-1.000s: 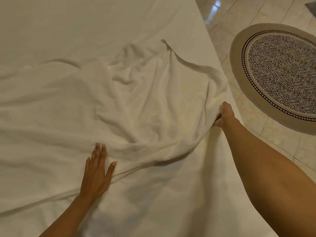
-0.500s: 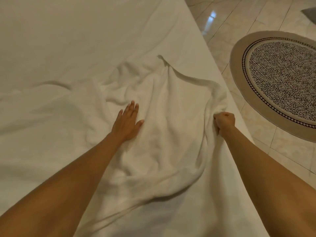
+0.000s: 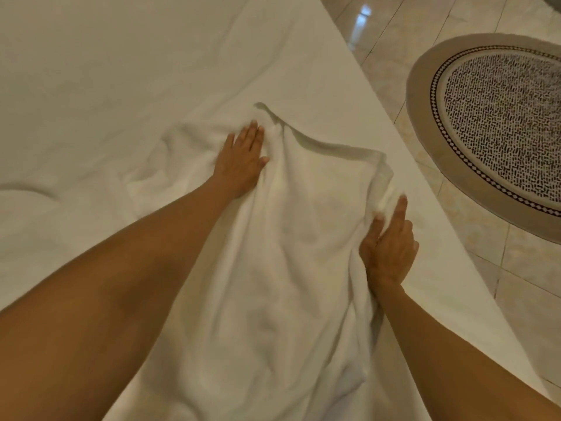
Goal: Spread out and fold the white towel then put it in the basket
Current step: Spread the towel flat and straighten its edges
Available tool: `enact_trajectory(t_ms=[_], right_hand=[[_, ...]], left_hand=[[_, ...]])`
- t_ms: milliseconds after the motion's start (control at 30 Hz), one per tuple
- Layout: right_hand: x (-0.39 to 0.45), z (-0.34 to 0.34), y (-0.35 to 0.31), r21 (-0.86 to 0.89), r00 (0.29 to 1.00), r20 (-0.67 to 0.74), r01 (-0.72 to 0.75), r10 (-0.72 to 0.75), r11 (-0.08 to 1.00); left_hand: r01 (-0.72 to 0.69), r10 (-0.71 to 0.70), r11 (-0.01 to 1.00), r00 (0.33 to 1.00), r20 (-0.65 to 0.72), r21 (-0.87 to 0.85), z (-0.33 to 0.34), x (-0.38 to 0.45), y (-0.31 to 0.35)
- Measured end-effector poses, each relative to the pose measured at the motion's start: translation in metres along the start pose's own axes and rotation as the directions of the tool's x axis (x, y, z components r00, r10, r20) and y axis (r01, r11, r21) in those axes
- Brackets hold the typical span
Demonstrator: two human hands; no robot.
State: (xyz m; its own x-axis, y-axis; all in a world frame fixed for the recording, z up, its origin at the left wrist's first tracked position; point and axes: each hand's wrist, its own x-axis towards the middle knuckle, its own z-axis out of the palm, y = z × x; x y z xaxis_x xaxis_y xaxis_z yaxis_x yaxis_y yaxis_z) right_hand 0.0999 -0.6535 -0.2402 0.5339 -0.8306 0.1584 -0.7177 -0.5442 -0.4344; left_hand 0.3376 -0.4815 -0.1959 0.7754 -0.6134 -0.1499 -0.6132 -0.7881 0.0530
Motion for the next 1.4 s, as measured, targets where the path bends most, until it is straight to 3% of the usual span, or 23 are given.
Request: enact_trajectory(t_ms=[167,333,567,667,767,833,933,1000,1033,1167,1267,1333,1400], right_hand=[[0.002,0.009,0.001,0.036,0.996,-0.090,0.001,0.002,0.999],[0.004,0.015,0.003,0.015,0.995,-0.102,-0.007,0.008,1.000],[0.006,0.018,0.003,0.024,0.991,-0.127,-0.030,0.033,0.999],[0.007,0.014,0.002,0.089,0.993,-0.084,-0.070,0.078,0.994],[0.012,-0.004,-0.007,0.206,0.987,0.028,-0.161,0.158,0.965],[0.022,-0.025,-0.013,0.308,0.947,0.169,-0.315,0.274,0.898],[0.043,-0.060,-0.021,0.431,0.789,0.400,-0.612,0.467,0.664],[0.050,-0.087,-0.023,0.452,0.709,0.467,-0.705,0.528,0.547],[0.050,-0.100,-0.023,0.445,0.712,0.470,-0.702,0.522,0.556],[0.028,-0.151,-0.025,0.339,0.911,0.272,-0.393,0.311,0.854],[-0.014,-0.180,-0.039,0.307,0.988,0.124,-0.125,0.091,0.943],[-0.054,-0.191,-0.052,0.311,0.996,0.067,0.030,-0.054,0.950],[-0.100,-0.192,-0.066,0.296,0.974,0.105,0.162,-0.201,0.941]], left_hand=[[0.003,-0.018,0.994,0.991,-0.130,-0.111,-0.011,0.055,0.003],[0.019,-0.018,0.999,1.000,0.005,-0.042,-0.020,0.095,0.000],[0.032,-0.031,0.999,0.992,-0.119,0.005,-0.022,0.095,0.010],[0.053,-0.034,0.991,0.988,-0.151,0.121,-0.028,0.083,0.011],[0.070,-0.054,0.993,0.985,-0.161,0.097,-0.042,0.059,0.008],[0.064,-0.062,0.998,0.986,-0.153,0.004,-0.060,0.040,0.010],[0.094,-0.118,0.985,0.979,-0.168,-0.147,-0.092,0.010,0.012],[0.121,-0.165,0.971,0.963,-0.213,-0.205,-0.113,-0.006,0.013],[0.121,-0.165,0.975,0.957,-0.239,-0.186,-0.124,-0.013,0.015],[0.052,-0.022,0.994,0.958,-0.285,0.099,-0.162,-0.045,0.008],[0.088,-0.034,0.978,0.962,-0.270,0.191,-0.175,-0.076,-0.012],[0.197,-0.176,0.977,0.960,-0.217,0.080,-0.172,-0.098,-0.031],[0.347,-0.373,0.900,0.926,-0.056,-0.263,-0.160,-0.120,-0.056]])
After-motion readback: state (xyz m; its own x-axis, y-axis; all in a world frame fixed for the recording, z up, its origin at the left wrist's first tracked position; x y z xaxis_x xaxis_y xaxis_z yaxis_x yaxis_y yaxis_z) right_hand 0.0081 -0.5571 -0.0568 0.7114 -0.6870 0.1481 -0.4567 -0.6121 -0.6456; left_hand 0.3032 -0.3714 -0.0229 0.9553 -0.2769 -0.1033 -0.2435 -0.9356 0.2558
